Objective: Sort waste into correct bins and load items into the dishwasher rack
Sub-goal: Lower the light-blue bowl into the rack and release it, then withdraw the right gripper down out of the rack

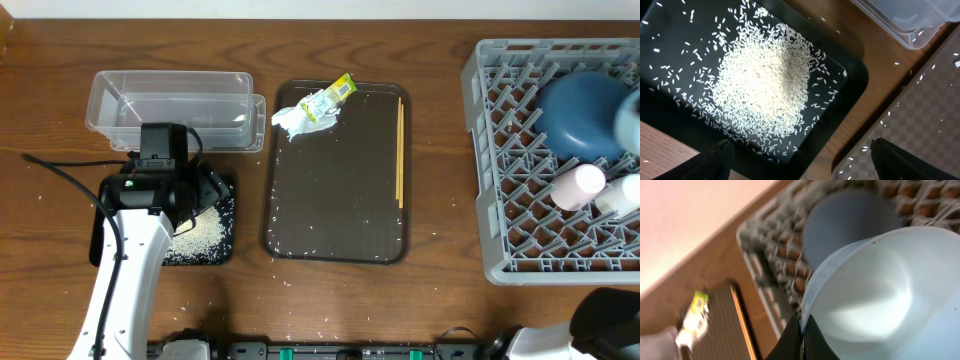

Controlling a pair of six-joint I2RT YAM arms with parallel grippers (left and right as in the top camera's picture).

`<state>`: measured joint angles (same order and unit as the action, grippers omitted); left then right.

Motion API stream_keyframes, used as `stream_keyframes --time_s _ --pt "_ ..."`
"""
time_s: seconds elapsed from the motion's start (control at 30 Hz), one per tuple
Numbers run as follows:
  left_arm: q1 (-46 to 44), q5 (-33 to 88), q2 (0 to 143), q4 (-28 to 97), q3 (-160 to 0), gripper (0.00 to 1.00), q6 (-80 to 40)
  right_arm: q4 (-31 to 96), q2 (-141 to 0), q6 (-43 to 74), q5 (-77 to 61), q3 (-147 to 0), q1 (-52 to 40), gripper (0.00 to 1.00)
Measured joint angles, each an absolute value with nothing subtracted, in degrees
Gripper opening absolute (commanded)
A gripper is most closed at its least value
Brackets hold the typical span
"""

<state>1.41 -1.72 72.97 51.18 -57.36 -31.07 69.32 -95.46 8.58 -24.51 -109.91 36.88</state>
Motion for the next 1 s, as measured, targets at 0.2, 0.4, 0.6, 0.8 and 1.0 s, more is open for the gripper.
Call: stream_keyframes --time_s 0.2,0.4,0.6,0.8,1.0 --pt "1.41 -1.72 72.99 51.20 -57.36 0.90 -31.07 63.16 -99.02 8.38 -34.74 -109.91 45.30 0.01" --pt "1.41 -1.72 72.99 51.20 -57.36 0.90 -31.07 53.01 -106.91 8.27 -45.98 -109.91 47.97 0.01" --pt "1.41 -1.72 72.99 51.18 -57.36 0.90 -31.07 40.99 -114.50 9.85 -51.48 -109.84 48.16 0.01" --pt "1.41 -1.72 72.99 51.20 -57.36 0.90 -31.07 26.79 -119.35 16.03 -57.74 -109.73 49.76 0.01" --pt "1.41 -1.72 72.99 51.20 -57.36 0.90 -31.07 15.07 -125.12 26.04 -61.67 -109.78 51.09 0.01"
